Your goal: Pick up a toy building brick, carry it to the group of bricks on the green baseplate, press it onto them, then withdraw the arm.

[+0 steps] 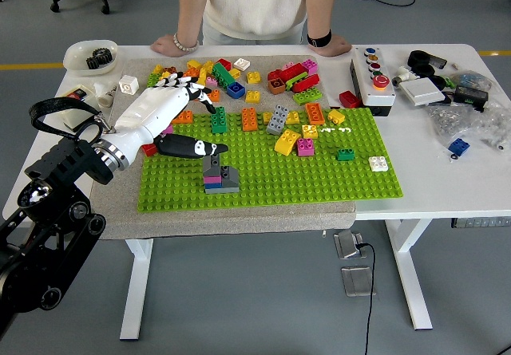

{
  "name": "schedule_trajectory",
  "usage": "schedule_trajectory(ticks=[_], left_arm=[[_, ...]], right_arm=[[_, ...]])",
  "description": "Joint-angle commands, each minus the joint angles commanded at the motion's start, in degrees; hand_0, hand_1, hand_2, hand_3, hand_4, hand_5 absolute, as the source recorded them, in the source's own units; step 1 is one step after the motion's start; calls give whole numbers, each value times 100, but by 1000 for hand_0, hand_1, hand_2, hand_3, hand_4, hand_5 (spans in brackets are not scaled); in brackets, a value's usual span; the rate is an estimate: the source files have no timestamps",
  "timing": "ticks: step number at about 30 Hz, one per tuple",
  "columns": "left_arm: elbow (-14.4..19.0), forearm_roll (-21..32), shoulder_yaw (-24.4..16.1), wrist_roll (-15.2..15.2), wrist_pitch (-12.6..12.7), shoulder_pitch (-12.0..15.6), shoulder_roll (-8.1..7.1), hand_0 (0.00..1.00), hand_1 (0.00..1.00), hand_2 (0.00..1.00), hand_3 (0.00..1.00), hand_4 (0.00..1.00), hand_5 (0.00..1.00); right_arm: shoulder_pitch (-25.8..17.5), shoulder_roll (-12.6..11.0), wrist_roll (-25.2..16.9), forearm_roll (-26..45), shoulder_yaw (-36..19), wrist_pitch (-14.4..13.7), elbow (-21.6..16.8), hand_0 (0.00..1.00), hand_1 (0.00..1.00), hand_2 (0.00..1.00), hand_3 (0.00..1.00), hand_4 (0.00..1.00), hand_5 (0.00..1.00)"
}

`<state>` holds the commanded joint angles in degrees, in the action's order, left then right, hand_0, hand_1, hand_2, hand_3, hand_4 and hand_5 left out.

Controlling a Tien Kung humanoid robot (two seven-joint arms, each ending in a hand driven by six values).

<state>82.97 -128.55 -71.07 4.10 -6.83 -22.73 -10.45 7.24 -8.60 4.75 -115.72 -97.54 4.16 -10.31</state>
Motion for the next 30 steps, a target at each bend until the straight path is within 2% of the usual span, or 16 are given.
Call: schedule_trajectory(ticks=[2,9,30], left_arm=[[-41,37,80,66,96,59,-66,998,945,844,579,998,588],[-147,36,261,175,224,194,-148,998,931,833,581,998,598],[-224,-77,324,214,189,376,-113,998,924,832,593,998,620]], right_arm=[[-4,3,3,0,-2,0,0,741,642,692,561,817,501],[5,6,-2,11,5,-1,0,741,641,693,561,818,502],[5,8,2,34,-21,-8,0,741,642,693,562,819,502]])
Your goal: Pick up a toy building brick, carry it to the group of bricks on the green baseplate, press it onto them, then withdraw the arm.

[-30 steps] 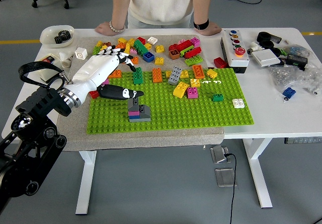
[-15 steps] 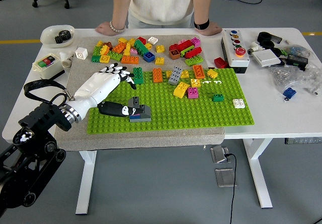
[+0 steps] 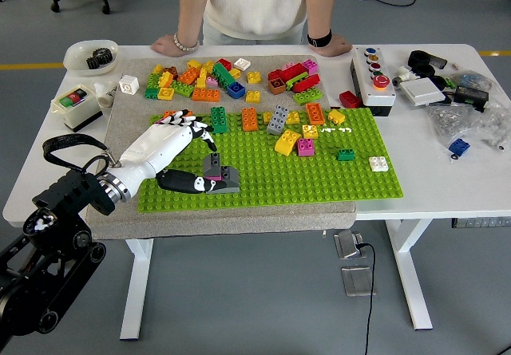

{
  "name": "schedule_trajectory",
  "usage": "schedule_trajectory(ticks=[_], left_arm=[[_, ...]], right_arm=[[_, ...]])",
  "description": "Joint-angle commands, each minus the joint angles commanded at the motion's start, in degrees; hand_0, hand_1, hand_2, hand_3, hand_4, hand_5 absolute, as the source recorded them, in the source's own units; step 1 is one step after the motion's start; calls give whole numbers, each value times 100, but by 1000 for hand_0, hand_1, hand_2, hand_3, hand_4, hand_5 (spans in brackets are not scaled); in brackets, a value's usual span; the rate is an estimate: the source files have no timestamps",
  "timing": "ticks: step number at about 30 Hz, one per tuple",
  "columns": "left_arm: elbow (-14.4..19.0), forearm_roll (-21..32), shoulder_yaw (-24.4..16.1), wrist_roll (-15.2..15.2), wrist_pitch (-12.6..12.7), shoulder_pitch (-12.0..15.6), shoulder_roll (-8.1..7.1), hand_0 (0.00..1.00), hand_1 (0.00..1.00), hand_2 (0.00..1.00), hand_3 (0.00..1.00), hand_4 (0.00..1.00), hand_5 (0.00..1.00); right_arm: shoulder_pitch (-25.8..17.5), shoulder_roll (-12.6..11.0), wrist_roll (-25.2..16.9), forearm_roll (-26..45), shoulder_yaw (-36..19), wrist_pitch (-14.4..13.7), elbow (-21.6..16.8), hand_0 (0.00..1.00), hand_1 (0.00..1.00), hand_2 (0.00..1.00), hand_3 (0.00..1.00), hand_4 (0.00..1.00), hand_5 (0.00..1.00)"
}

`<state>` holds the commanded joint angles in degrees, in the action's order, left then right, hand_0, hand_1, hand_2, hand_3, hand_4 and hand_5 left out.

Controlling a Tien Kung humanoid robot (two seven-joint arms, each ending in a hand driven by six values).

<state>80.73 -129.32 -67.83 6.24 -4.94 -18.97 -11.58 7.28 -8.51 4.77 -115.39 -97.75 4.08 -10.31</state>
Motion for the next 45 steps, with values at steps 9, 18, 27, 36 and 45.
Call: schedule_trajectory(ticks=[9,18,27,36,45], left_arm=[[-2,-4,19,-22,-33,59,27,998,924,831,593,998,624],[-62,-9,66,-27,-32,79,66,998,920,828,592,998,623],[-115,-4,78,-27,-18,55,91,998,920,827,593,998,620],[-163,-14,87,-40,-31,61,105,998,916,826,594,998,619],[-220,-3,107,-38,-21,74,116,998,917,826,594,998,615]], right_arm=[[3,10,0,18,7,-3,0,740,643,694,562,820,499],[12,5,-2,26,14,-5,0,740,643,694,562,819,498],[15,5,-1,31,13,-6,0,740,643,694,563,819,498],[5,9,-1,23,16,-3,0,740,642,694,562,819,498],[0,11,-4,19,29,-1,0,740,643,694,563,819,498]])
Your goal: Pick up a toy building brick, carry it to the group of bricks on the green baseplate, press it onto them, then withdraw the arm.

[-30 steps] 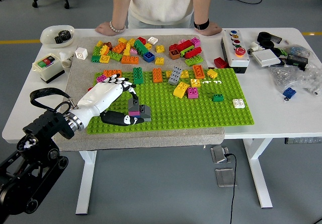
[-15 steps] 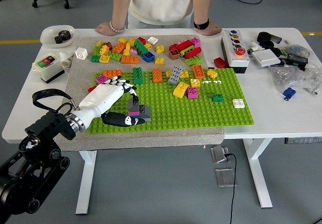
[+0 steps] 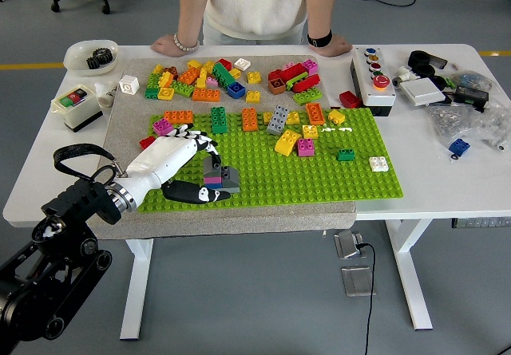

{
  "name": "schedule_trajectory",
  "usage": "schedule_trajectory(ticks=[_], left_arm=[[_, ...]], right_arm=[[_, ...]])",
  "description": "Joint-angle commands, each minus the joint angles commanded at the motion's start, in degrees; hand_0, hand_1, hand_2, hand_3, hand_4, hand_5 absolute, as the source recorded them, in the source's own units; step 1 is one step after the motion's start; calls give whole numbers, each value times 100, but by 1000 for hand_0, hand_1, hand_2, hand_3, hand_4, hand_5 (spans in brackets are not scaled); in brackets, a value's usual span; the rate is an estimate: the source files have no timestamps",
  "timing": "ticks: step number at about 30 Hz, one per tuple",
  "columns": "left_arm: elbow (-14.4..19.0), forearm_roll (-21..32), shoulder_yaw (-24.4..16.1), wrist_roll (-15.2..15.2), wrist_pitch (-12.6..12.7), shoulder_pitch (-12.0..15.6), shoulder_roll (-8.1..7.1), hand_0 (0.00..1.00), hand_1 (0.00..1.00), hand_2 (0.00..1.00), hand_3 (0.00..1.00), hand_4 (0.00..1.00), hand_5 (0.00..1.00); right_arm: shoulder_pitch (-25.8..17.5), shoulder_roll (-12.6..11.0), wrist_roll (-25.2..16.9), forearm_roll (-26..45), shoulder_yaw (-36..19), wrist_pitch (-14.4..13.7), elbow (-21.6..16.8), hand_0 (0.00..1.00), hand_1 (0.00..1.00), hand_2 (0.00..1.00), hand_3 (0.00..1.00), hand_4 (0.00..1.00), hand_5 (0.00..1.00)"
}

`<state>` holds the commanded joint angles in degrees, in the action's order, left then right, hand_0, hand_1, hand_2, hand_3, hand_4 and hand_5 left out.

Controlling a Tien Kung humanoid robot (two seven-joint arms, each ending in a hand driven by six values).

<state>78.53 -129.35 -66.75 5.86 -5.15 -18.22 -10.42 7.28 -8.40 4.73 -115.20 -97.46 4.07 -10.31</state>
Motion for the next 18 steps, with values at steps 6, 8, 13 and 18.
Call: schedule_trajectory(ticks=[6,8,13,18], left_arm=[[-64,19,-12,4,25,-25,7,998,914,824,594,998,615],[-88,25,-16,2,23,-45,14,998,914,825,595,998,614],[-129,32,-1,3,18,-70,19,998,913,824,595,998,611],[-190,34,27,1,21,-85,33,998,913,824,595,998,611]], right_arm=[[2,8,-1,0,7,1,0,740,642,694,563,819,499],[1,12,-1,-4,7,3,0,740,642,694,563,819,498],[-4,11,-2,-13,3,4,0,740,643,694,562,819,498],[-8,12,-1,-19,4,7,0,740,643,694,562,819,498]])
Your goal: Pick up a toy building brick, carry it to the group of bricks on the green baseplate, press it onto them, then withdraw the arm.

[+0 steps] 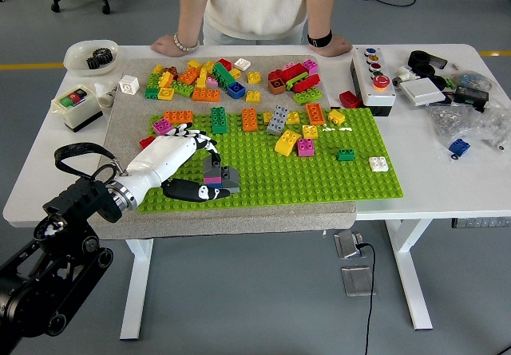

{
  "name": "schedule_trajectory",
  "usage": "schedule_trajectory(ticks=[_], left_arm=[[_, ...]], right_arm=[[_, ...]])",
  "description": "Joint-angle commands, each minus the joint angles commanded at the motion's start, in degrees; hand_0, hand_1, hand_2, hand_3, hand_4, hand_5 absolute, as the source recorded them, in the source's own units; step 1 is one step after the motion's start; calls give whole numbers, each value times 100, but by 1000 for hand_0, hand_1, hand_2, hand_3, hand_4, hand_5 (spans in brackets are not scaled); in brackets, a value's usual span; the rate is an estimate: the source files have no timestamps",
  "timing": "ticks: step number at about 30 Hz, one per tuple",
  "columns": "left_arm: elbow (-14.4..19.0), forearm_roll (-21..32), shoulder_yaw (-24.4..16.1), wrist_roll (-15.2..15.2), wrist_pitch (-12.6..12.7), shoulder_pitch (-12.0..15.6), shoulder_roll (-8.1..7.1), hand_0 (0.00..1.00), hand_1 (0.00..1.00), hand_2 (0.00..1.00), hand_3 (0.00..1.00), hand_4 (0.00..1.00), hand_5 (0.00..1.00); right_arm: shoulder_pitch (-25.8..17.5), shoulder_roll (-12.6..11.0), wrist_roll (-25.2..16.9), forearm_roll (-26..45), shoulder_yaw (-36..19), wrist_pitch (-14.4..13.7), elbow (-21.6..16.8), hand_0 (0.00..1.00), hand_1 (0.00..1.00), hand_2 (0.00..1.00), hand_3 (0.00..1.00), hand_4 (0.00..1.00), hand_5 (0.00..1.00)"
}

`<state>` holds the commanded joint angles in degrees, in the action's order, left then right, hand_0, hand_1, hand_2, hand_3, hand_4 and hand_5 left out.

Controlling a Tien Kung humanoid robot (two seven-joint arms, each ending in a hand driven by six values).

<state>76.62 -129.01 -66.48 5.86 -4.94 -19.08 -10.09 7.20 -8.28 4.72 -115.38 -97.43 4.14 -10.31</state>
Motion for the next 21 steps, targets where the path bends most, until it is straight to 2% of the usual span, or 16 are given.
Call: schedule_trajectory(ticks=[21], left_arm=[[-237,-9,33,-20,-76,-95,20,998,912,821,596,998,599]], right_arm=[[21,-2,-2,7,-11,-4,0,740,643,694,562,819,498]])
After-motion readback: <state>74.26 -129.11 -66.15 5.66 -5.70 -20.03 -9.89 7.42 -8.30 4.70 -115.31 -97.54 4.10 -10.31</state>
